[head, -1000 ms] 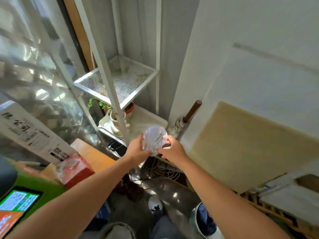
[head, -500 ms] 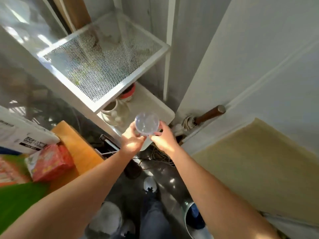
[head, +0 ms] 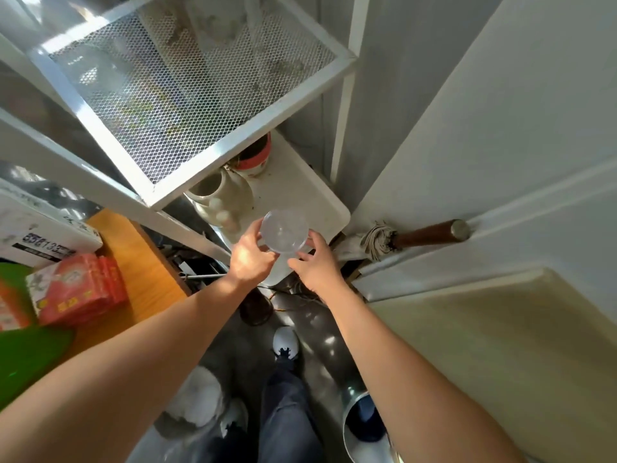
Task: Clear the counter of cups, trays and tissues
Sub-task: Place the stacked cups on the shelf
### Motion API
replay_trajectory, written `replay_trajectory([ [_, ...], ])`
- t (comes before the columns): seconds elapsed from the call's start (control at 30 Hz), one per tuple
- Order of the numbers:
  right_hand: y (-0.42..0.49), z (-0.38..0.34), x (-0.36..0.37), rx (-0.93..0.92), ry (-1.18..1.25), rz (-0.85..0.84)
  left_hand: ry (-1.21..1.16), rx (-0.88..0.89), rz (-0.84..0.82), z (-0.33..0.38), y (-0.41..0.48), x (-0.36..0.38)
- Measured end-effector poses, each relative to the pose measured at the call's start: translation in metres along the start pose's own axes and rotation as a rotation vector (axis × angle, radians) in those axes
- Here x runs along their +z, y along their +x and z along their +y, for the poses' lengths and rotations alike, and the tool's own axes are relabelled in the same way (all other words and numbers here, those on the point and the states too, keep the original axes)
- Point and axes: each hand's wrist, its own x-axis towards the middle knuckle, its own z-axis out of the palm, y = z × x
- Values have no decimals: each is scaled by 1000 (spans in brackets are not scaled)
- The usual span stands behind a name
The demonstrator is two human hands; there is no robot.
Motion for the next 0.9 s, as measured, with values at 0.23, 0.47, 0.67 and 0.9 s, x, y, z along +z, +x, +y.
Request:
replay_trajectory([
  [0.23,8,0,-8,-2,3,-38,20,-21,0,2,5,2],
  [0.47,11,1,-8,7,24,-29,-62,-16,-44,5,2,-2],
  [0.67,0,-7,-11,-3,-39,-31,-88,-50,-38,12,-6,-7],
  [0.9,-24,-19,-10,-26,-187,44,-85,-99,-6,17,-23,-27],
])
